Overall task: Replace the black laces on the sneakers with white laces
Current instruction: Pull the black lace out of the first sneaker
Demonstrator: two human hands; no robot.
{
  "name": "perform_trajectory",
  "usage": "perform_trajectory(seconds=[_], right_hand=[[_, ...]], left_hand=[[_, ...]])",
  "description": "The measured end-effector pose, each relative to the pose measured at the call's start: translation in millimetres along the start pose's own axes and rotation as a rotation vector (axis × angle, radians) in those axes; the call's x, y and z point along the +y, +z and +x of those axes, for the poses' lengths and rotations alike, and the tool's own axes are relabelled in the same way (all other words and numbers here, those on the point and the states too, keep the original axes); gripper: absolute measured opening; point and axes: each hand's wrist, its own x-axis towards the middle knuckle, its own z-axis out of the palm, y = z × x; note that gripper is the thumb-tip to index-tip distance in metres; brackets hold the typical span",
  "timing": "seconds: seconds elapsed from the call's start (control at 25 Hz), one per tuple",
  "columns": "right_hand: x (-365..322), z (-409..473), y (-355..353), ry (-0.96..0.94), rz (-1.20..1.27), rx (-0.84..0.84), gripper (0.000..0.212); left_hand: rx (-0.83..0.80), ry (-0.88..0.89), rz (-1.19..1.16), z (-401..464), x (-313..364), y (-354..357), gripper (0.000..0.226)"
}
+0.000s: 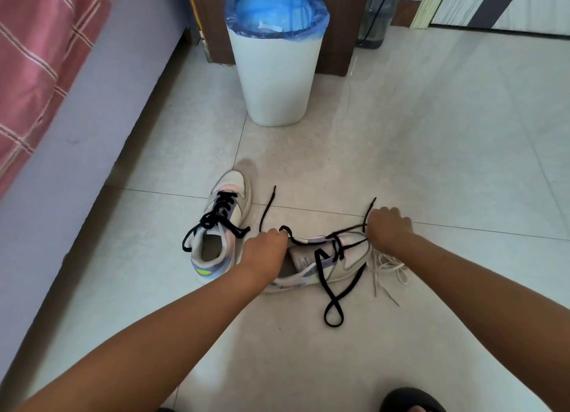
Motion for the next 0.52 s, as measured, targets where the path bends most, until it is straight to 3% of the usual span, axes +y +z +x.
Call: perform_trajectory(seconds=[0.12, 0.28, 0.4, 0.52], right_hand=[[-21, -2, -5, -0.312, 0.000, 0.212, 0.040], [-31, 1, -9, -0.749, -0.320, 0.439, 0.024], [-26, -1, -21, -0.706, -0.387, 0.352, 0.021], [10, 5, -35, -0.260, -0.259, 0.259, 0.025]], left_hand=[[-0.001, -0.002, -0.001, -1, 0, 1, 0.033], [0.002, 0.012, 0.007, 0, 0, 2, 0.032], [0.002, 0.034, 0.023, -1, -3, 3, 0.033], [-0.005, 0.040, 0.035, -2, -11, 6, 0.028]])
